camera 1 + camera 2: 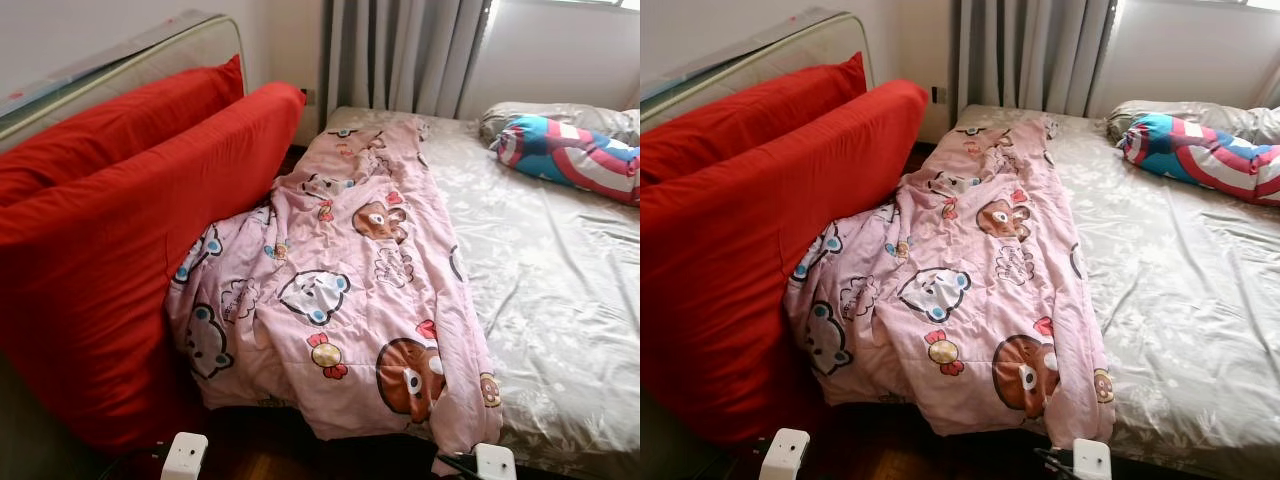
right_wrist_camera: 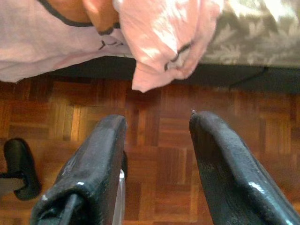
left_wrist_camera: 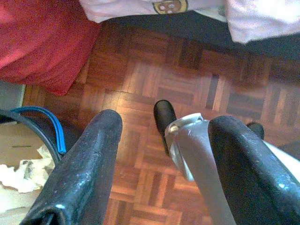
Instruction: Clean up the room
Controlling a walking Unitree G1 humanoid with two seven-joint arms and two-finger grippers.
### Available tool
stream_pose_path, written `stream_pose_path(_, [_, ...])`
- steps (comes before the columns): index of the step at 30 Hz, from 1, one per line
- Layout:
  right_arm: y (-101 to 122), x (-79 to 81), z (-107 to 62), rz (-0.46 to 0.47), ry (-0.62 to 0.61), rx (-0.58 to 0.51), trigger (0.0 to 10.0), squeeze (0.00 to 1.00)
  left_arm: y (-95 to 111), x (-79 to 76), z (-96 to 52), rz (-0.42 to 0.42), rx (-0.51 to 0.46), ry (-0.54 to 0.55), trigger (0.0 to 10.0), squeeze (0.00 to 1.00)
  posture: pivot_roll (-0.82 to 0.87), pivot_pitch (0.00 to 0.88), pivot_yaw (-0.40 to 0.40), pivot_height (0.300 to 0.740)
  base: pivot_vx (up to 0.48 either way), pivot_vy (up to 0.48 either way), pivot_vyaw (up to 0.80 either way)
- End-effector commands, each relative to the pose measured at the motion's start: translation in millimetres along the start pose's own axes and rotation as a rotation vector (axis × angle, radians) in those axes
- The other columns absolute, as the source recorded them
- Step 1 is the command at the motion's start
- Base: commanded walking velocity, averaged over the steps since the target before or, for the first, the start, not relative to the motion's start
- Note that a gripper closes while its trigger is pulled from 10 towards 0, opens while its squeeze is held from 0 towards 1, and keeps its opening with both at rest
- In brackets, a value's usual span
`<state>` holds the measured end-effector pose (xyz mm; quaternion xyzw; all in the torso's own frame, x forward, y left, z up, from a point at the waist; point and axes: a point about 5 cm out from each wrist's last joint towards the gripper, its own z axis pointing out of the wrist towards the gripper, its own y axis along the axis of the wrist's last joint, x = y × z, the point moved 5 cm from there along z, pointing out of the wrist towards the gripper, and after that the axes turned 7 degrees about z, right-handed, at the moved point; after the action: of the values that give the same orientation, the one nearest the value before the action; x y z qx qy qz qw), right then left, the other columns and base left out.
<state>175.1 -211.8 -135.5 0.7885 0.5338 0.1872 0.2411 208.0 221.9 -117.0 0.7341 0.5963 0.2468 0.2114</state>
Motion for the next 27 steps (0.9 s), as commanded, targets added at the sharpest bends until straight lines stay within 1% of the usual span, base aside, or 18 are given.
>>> stream_pose_path(1, [-5,1.5,-0.2,0.007,-0.008,0.026,10.0,0.00,-5,0.6,-0.4,-0.037,0.021,0.013,10.0,0.00,-0.03,0.022,-0.011,0.740,0.000,0.000,0.00])
stream_pose_path(2, [-6,2.8,-0.4,0.004,-0.005,0.026,10.0,0.00,-5,1.1,-0.4,-0.049,0.023,0.019,10.0,0.00,-0.03,0.022,-0.011,0.740,0.000,0.000,0.00])
stream_pose_path(3, [-9,9.1,-0.8,-0.029,0.022,0.032,10.0,0.00,-6,1.6,-0.5,-0.068,0.024,0.025,10.0,0.00,-0.03,0.015,-0.008,0.740,0.000,0.000,0.00])
stream_pose_path(4, [-9,9.1,-0.8,-0.029,0.022,0.032,10.0,0.00,-6,1.6,-0.5,-0.068,0.024,0.025,10.0,0.00,-0.03,0.015,-0.008,0.740,0.000,0.000,0.00])
stream_pose_path(5, [-10,13.8,-1.0,-0.066,0.046,0.037,10.0,0.00,-6,2.2,-0.6,-0.073,0.024,0.028,10.0,0.00,-0.02,0.012,-0.006,0.740,0.000,0.000,0.00])
stream_pose_path(6, [-11,14.8,-1.2,-0.073,0.049,0.040,10.0,0.00,-6,2.6,-0.6,-0.077,0.024,0.031,10.0,0.00,-0.02,0.012,-0.006,0.740,0.000,0.000,0.00])
stream_pose_path(9, [-15,20.3,-2.5,-0.094,0.070,0.041,10.0,0.00,-7,4.1,-0.9,-0.094,0.025,0.039,10.0,0.00,-0.03,0.004,-0.002,0.740,0.000,0.000,0.61])
stream_pose_path(11, [-15,20.7,-2.4,-0.112,0.072,0.043,10.0,0.00,-7,4.2,-1.0,-0.091,0.027,0.037,10.0,0.00,-0.03,0.001,0.002,0.740,0.000,0.000,0.79])
stream_pose_path(16, [-14,20.0,-2.2,-0.110,0.066,0.039,10.0,0.00,-8,3.9,-1.1,-0.095,0.029,0.035,10.0,0.00,-0.03,0.000,0.001,0.740,0.000,0.000,0.79])
stream_pose_path(23, [-18,17.8,-2.6,-0.153,0.070,0.059,10.0,0.00,-9,2.3,-1.2,-0.103,0.030,0.037,10.0,0.00,-0.03,0.000,-0.006,0.740,0.000,0.000,0.79])
stream_pose_path(27, [-18,16.9,-2.7,-0.156,0.071,0.059,10.0,0.00,-10,0.9,-1.0,-0.107,0.034,0.036,10.0,0.00,-0.02,0.000,-0.010,0.740,0.000,0.000,0.79])
